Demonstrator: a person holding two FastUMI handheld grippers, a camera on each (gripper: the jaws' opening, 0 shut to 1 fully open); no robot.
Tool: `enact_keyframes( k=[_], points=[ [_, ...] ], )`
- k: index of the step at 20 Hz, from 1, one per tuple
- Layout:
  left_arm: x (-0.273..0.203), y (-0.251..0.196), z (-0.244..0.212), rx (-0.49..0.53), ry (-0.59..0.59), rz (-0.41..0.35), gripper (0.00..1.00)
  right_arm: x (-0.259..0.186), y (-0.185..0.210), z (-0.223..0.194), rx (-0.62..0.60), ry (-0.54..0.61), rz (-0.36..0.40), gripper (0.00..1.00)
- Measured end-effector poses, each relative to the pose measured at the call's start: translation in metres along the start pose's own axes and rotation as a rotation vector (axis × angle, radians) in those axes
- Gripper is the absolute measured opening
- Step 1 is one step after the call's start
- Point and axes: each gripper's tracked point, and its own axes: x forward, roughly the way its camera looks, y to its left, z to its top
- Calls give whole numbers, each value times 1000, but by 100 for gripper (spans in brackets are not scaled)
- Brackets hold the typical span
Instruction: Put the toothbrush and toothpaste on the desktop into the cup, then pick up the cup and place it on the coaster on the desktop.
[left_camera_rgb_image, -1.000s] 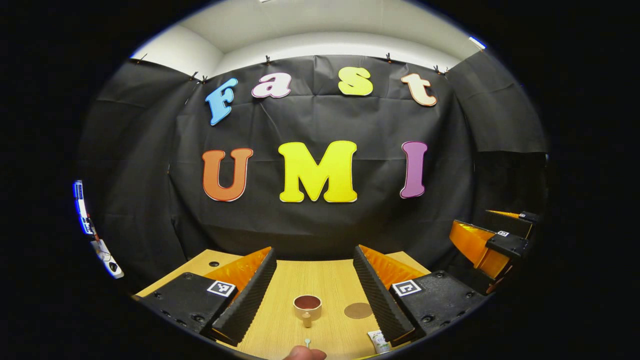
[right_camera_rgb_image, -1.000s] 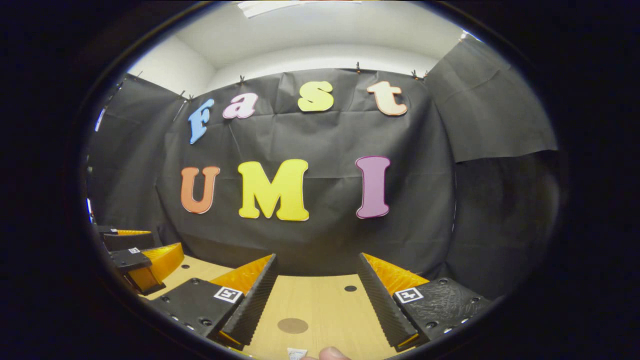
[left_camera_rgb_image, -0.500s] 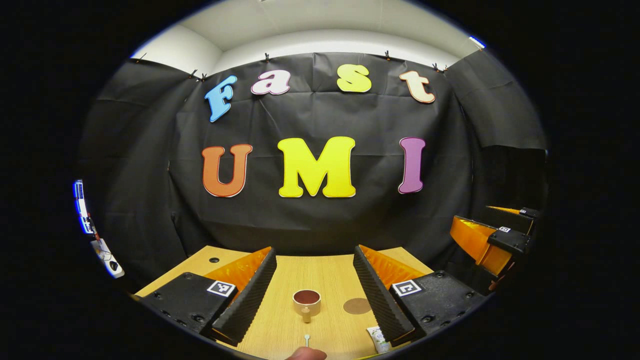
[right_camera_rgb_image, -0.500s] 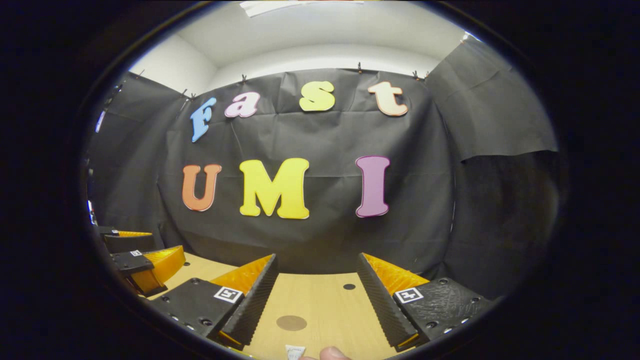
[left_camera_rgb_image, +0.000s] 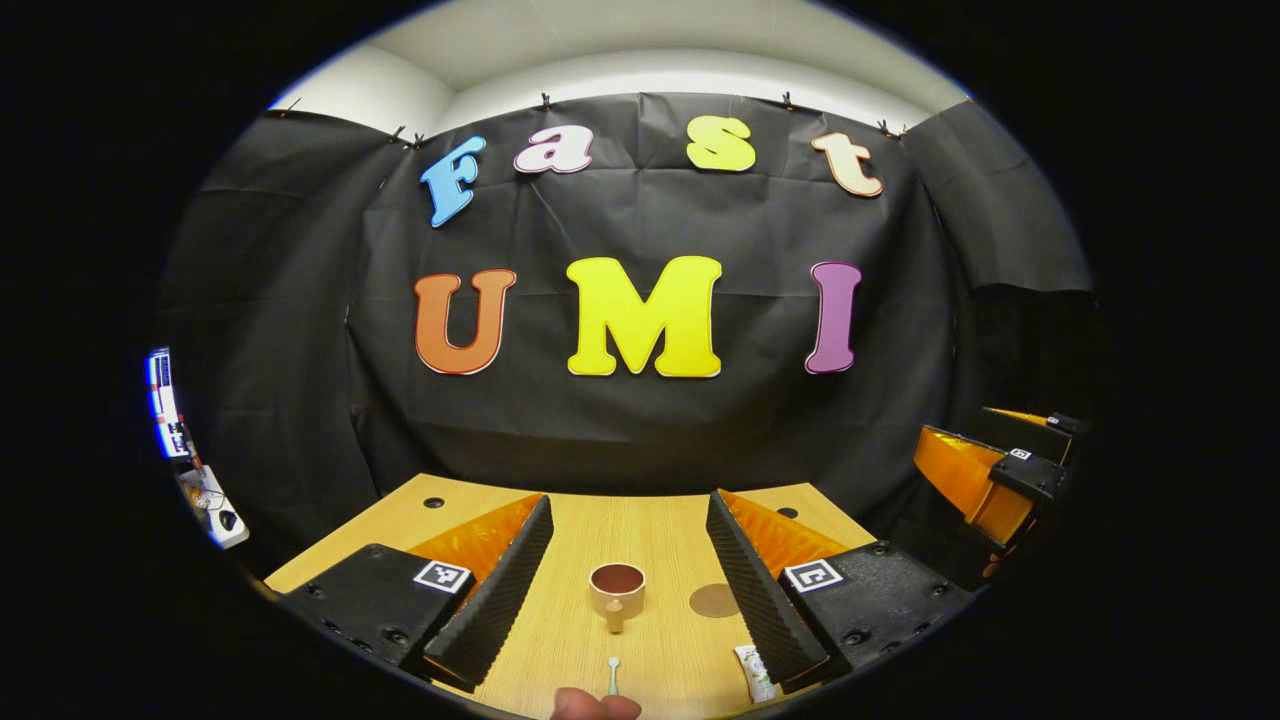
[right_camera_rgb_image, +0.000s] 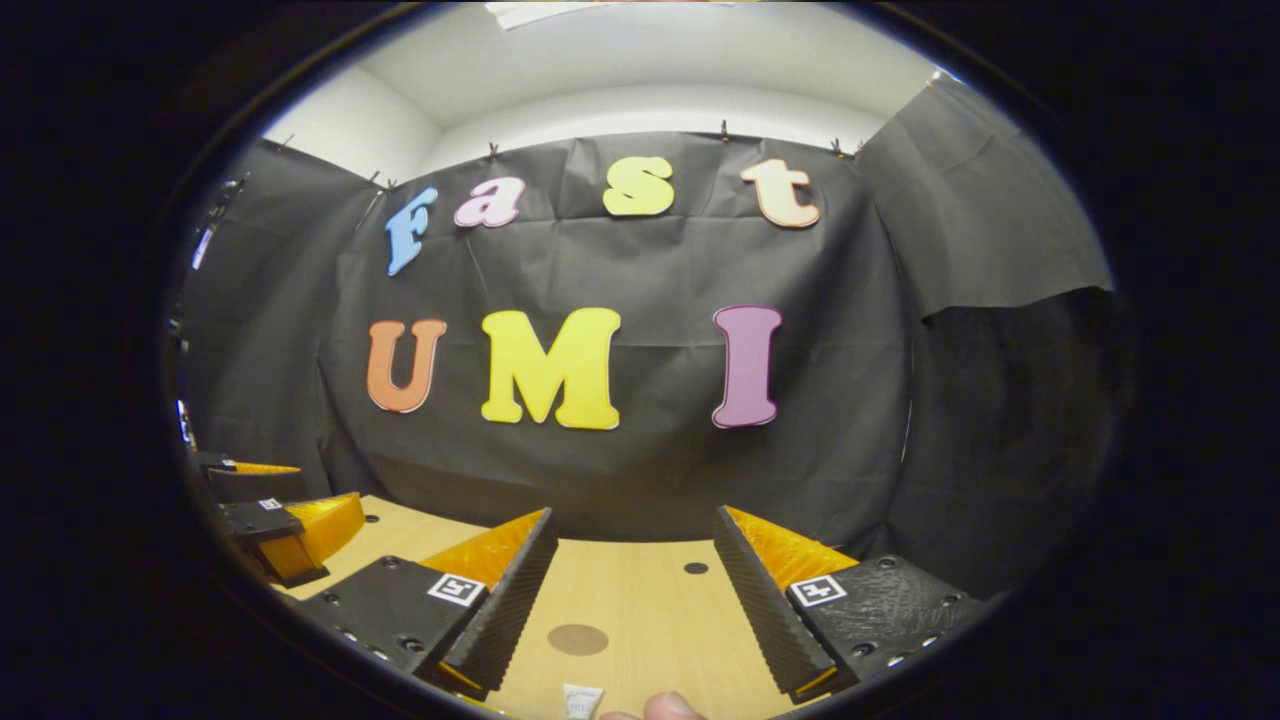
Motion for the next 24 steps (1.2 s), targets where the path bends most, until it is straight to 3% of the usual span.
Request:
enact_keyframes(
  k=[4, 5, 6, 11, 12, 13, 16, 21, 24],
  points=[
    [1, -4, -3, 9, 12, -7, 98, 0, 0, -5, 4, 13, 12, 95],
    [0, -4, -5, 9, 14, -9, 88, 0, -1, -6, 4, 17, 10, 95],
    [1, -5, -7, 11, 18, -11, 98, 1, -2, -8, 4, 22, 7, 95],
    [2, -4, -24, 11, 63, -15, 98, 3, -1, -27, -10, 78, 17, 97],
    [3, -5, -28, 10, 74, -16, 89, 3, -1, -30, -15, 85, 17, 95],
    [1, -4, -32, 9, 89, -18, 98, 3, 0, -32, -20, 94, 19, 95],
    [0, -2, -46, 1, 125, -20, 100, 4, 1, -49, -29, 137, 24, 95],
    [-3, 2, -106, -28, 296, -29, 98, 2, 4, -99, -40, 285, 34, 98],
    [-9, 5, -146, -64, 424, -31, 99, -2, 5, -126, -46, 356, 31, 95]
  ],
)
